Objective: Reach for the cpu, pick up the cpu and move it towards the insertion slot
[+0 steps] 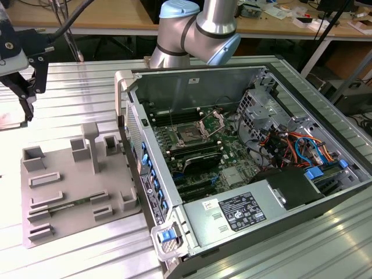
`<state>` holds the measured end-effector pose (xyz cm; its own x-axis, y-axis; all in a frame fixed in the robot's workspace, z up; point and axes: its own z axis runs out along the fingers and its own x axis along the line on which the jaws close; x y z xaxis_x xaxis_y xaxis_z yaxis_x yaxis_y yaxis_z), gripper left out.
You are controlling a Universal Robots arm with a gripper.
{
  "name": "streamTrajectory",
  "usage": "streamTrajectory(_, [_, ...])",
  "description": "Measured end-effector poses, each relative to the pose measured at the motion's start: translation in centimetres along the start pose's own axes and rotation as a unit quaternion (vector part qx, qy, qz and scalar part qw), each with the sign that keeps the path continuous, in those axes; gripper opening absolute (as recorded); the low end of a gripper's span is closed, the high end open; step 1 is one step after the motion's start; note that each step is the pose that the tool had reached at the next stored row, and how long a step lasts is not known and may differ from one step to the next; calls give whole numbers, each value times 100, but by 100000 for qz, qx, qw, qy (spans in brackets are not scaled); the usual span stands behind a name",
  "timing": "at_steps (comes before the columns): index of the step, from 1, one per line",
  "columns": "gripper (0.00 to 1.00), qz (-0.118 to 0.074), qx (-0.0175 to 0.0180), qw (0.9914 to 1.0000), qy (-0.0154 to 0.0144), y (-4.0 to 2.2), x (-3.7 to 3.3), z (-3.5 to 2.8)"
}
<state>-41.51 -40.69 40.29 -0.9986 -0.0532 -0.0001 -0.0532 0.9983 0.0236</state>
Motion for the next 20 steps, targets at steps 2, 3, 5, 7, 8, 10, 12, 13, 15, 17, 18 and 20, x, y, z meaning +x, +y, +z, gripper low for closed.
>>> streamTrajectory(2, [55, -2, -7, 100000, -8, 0, 0, -22])
streamTrajectory(3, [55, 1, -9, 100000, -9, 1, 0, -23])
streamTrajectory(5, [55, 2, -8, 100000, -1, 1, 0, -24])
streamTrajectory(7, [55, -1, -12, 100000, 0, 1, 0, -24])
streamTrajectory(8, [55, 0, -14, 100000, -2, 1, 0, -24])
streamTrajectory(10, [55, 3, -12, 100000, 1, 1, -2, -25])
streamTrajectory(12, [55, -2, -9, 100000, 6, 0, -11, -25])
streamTrajectory(13, [55, -3, -17, 100000, 1, -1, -19, -24])
streamTrajectory(15, [55, -4, -16, 100000, 0, -2, -41, -24])
streamTrajectory(17, [55, 0, -15, 100000, 1, -2, -54, -24])
streamTrajectory(18, [55, -1, -16, 100000, -3, -3, -64, -24])
streamTrajectory(20, [55, 1, -13, 100000, 0, -3, -78, -24])
